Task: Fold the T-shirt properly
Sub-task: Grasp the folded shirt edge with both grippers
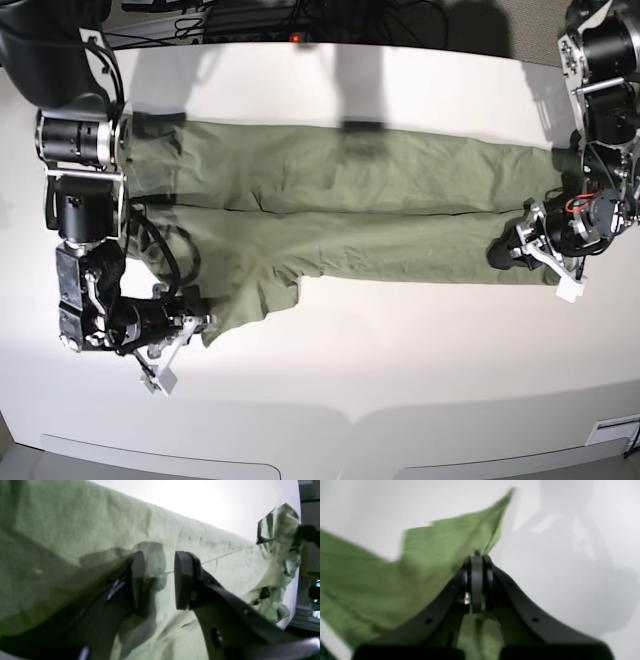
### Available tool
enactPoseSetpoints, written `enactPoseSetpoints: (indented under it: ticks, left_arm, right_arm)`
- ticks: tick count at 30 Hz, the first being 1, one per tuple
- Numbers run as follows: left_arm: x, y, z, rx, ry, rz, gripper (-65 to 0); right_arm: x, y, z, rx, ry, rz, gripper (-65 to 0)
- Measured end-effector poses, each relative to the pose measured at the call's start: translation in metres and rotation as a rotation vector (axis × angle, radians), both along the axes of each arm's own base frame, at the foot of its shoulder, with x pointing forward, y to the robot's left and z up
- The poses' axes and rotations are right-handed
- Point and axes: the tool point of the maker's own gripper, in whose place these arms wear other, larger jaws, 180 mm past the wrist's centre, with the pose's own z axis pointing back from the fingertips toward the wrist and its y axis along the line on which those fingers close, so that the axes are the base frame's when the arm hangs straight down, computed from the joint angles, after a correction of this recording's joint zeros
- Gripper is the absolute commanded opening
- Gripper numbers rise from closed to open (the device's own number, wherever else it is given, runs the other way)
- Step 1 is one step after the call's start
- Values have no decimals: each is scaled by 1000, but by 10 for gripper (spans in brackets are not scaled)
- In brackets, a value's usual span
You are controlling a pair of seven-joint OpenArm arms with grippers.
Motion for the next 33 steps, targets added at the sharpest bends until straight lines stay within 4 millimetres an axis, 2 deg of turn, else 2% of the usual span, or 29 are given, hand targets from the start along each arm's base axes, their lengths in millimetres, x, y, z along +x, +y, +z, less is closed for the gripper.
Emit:
enactPoseSetpoints:
  ticks: [5,9,11,15,17,22,27,33]
  left_arm:
    - [0,0,0,0,0,-1,-420]
    - [0,0,0,-3,0,0,-420]
    - [0,0,0,-4,0,1,-420]
    - [0,0,0,-3,0,0,-420]
    - [0,0,0,-3,0,0,-420]
    - [0,0,0,-4,1,0,-420]
    - [-1,-1,0,-4,4,-1,-420]
    - [0,-1,2,3,24,-26,-420]
  right_arm:
    - [-17,25,20,83,0,78,-650]
    - [-45,46,27,167,17,153,-650]
    - [-64,48,26,190,40,189,-650]
    - [-107,40,27,197,92,269,-650]
    - [-123,42,36,236,76,306,-650]
    - [-163,54,75,356,-2,428,-650]
    - [-201,42,76,254,29,508,-650]
    - [-229,16,62,174,127,512,-650]
